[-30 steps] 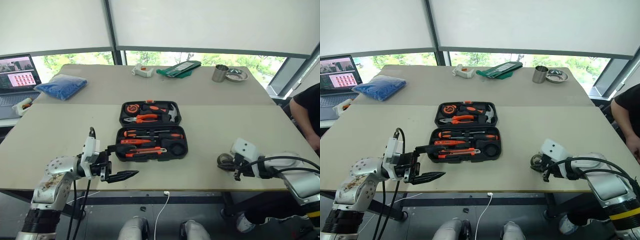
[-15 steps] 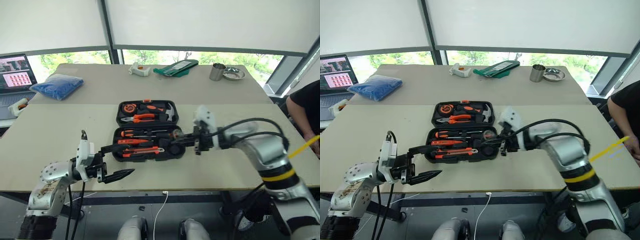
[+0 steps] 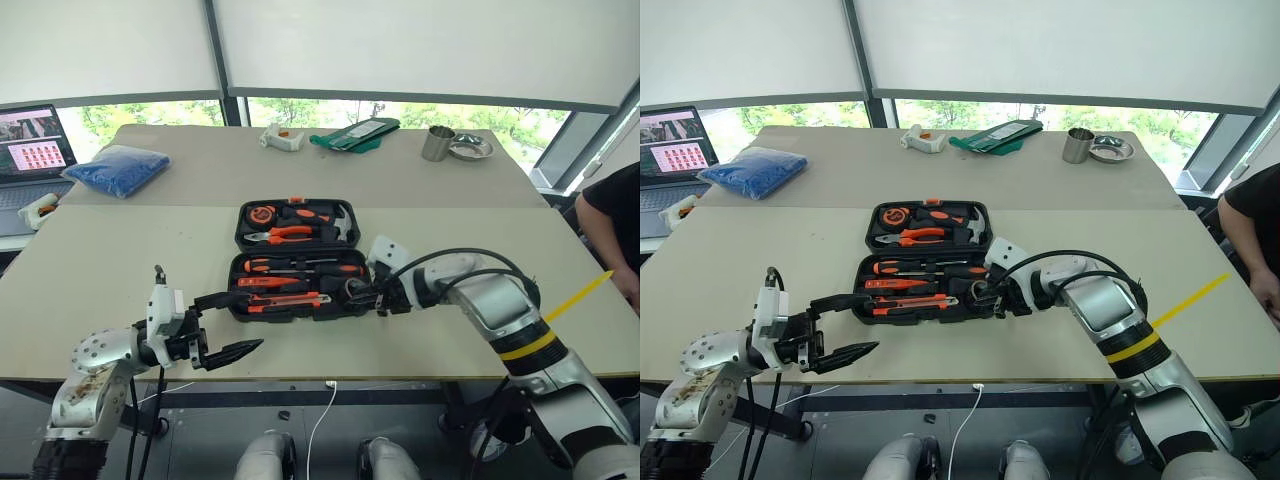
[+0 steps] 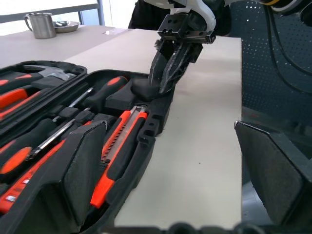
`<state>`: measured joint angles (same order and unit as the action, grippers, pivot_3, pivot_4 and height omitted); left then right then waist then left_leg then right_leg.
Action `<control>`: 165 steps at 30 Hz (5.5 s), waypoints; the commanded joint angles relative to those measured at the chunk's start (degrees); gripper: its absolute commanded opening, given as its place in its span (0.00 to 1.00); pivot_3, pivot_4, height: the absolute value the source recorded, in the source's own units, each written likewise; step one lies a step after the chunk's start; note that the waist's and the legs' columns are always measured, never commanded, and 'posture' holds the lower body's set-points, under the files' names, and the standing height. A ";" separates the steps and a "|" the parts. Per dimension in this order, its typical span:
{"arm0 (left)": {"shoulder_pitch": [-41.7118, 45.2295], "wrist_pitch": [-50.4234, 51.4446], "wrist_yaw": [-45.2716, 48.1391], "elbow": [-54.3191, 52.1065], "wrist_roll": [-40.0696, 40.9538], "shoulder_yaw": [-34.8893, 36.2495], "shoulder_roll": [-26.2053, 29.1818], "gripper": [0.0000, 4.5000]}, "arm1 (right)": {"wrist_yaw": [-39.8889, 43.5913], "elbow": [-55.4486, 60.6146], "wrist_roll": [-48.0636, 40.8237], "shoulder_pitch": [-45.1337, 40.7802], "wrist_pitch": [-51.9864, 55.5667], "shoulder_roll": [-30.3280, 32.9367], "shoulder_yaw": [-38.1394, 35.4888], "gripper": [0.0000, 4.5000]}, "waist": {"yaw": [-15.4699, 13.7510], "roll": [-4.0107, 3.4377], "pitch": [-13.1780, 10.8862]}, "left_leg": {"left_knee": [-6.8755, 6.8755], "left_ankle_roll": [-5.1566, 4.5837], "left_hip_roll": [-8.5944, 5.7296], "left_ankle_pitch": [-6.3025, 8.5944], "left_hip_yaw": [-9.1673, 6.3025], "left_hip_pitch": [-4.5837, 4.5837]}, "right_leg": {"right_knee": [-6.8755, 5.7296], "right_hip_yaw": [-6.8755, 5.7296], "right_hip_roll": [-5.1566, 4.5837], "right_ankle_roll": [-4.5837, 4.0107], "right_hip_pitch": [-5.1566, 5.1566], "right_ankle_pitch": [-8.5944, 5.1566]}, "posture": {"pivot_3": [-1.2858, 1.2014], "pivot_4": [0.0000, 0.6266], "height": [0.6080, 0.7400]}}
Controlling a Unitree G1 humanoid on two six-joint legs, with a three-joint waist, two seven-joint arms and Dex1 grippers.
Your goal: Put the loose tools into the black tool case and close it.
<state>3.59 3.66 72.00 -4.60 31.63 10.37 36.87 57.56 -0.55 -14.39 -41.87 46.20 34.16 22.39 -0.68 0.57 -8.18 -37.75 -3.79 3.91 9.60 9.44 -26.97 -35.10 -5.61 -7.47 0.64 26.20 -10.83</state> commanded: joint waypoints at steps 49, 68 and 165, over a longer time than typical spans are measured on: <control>28.73 10.60 -14.82 25.67 -21.32 -13.33 -9.46 0.00 | 8.69 -26.49 16.95 -2.01 -36.50 -2.57 -11.92 0.00 | 0.19 0.10 -0.06 | -0.18 0.40 -0.25 -0.36 0.03 -0.26 | -0.72 0.03 -0.02 0.11 -0.06 0.34 | 0.52 0.24 1.00; 25.14 33.72 -15.47 16.23 -15.62 -7.20 -0.71 0.36 | 8.55 -19.55 11.35 2.13 -25.53 4.69 -18.01 0.24 | 0.70 0.12 -0.07 | -0.22 0.18 -0.15 -0.32 -0.06 -0.17 | -0.81 0.01 0.05 0.31 -0.02 0.22 | 0.52 0.24 1.00; 44.87 -17.70 -13.72 57.88 -28.00 -13.29 -9.53 0.01 | -7.17 14.86 -3.21 46.93 -46.00 15.26 -15.87 0.00 | -0.03 0.41 -0.26 | -0.12 -0.03 -0.10 -0.26 -0.40 0.59 | -0.14 -0.16 0.06 0.10 -1.04 -0.09 | 0.52 0.24 1.00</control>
<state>46.58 -13.84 58.87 51.57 4.21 -2.97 27.34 50.75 13.69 -18.71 6.76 -0.72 50.07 6.94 -0.71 0.98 -8.44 -37.87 -3.88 3.80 9.37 9.04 -26.39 -35.24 -5.77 -7.41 0.74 25.16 -10.92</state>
